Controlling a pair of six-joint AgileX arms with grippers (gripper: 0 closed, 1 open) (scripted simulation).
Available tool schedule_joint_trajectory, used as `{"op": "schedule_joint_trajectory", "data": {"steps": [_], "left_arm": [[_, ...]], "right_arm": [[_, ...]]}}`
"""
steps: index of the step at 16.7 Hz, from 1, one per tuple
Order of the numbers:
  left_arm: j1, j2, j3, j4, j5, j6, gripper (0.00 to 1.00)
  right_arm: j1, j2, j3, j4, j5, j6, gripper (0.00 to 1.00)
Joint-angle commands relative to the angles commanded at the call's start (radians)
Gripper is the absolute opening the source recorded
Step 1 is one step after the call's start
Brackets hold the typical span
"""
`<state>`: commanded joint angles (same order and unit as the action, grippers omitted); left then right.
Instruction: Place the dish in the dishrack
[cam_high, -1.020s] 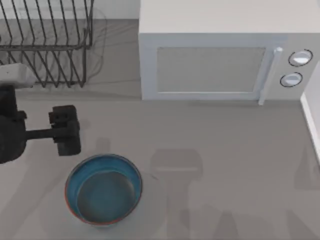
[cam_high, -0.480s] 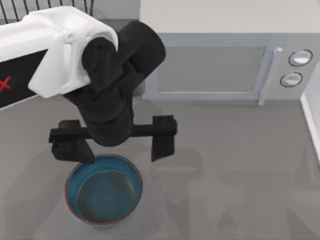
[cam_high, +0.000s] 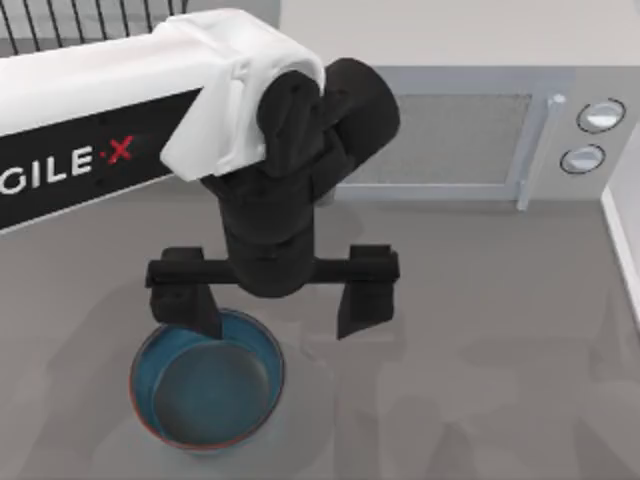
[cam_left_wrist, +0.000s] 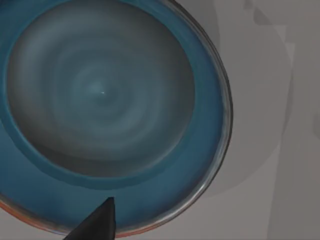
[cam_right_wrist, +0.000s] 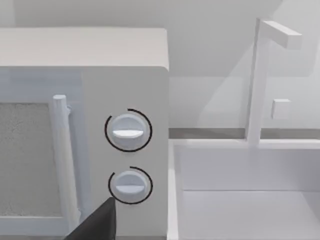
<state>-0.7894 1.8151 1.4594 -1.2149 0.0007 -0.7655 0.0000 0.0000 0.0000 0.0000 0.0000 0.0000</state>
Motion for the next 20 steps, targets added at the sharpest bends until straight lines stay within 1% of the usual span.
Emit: {"op": "schedule_joint_trajectory", "data": {"steps": [3,5,11,13,18,20], "left_arm": [[0.005,-0.002,-0.006,0.006,0.000,0.002,1.00],[0.004,0.009,-0.035,0.041,0.000,0.004,1.00],[0.004,0.089,-0.213,0.310,0.000,0.005,1.00],[0.003,0.109,-0.254,0.366,0.001,0.005,1.00],[0.003,0.114,-0.265,0.379,0.001,0.005,1.00],[0.003,0.114,-0.265,0.379,0.001,0.005,0.85]], "right_arm": [[0.000,0.000,0.000,0.000,0.000,0.000,1.00],[0.000,0.000,0.000,0.000,0.000,0.000,1.00],[0.000,0.000,0.000,0.000,0.000,0.000,1.00],[0.000,0.000,0.000,0.000,0.000,0.000,1.00],[0.000,0.000,0.000,0.000,0.000,0.000,1.00],[0.000,0.000,0.000,0.000,0.000,0.000,1.00]]}}
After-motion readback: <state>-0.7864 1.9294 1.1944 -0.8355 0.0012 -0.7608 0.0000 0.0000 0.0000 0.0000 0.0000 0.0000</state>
